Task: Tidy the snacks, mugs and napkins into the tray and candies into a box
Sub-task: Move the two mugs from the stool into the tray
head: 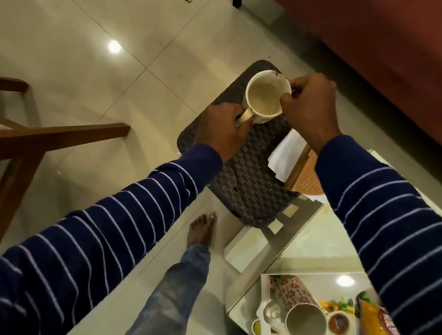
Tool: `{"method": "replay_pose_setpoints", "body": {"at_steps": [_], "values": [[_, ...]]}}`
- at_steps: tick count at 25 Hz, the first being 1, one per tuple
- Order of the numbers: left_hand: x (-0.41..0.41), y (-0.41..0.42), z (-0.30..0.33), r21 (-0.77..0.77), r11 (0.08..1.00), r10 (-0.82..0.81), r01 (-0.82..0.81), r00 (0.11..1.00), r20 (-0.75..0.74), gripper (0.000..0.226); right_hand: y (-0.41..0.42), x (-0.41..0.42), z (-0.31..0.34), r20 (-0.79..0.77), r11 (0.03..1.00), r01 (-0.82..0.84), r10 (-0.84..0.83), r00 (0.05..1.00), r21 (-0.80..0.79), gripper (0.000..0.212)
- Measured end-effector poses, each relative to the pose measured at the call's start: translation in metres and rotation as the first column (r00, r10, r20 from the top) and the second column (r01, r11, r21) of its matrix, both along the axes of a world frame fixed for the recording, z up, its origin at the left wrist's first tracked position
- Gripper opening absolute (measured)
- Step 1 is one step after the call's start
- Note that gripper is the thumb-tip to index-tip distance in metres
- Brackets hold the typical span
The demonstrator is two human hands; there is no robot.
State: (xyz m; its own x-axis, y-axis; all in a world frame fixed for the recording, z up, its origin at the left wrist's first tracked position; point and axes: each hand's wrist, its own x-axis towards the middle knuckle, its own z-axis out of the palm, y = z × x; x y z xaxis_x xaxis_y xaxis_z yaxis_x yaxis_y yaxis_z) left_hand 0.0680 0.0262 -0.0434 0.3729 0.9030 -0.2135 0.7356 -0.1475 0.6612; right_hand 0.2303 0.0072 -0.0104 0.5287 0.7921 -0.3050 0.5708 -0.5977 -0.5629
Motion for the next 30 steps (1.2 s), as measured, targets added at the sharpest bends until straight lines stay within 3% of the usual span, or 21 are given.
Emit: {"method": "replay_pose_setpoints", "body": {"at_steps": [9,14,18,23,30], "values": [[0.017,-0.068,0.046,0.174,0.972,-0.186,0.158,0.970,0.158,0.018,-0.098,0.016,0.059,-0.020,0.973,0.121,-0.119,0.993,0.199,0.022],[0.050,-0.150,0.076,0.154,0.947,-0.312,0.282,0.923,0.225,0.023,-0.207,0.039,0.096,0.029,0.934,0.252,-0.268,0.963,0.254,0.024],[0.061,-0.235,0.094,0.106,0.919,-0.393,0.379,0.873,0.287,0.022,-0.310,0.043,0.118,0.095,0.920,0.344,-0.365,0.926,0.189,0.029],[0.031,-0.334,0.090,0.049,0.855,-0.508,0.516,0.814,0.283,0.025,-0.427,0.014,0.117,0.080,0.865,0.494,-0.501,0.862,0.091,0.018],[-0.049,-0.426,0.063,-0.243,0.793,-0.490,0.558,0.822,0.290,0.037,-0.523,-0.059,0.085,-0.011,0.865,0.492,-0.495,0.869,-0.098,0.024]]}}
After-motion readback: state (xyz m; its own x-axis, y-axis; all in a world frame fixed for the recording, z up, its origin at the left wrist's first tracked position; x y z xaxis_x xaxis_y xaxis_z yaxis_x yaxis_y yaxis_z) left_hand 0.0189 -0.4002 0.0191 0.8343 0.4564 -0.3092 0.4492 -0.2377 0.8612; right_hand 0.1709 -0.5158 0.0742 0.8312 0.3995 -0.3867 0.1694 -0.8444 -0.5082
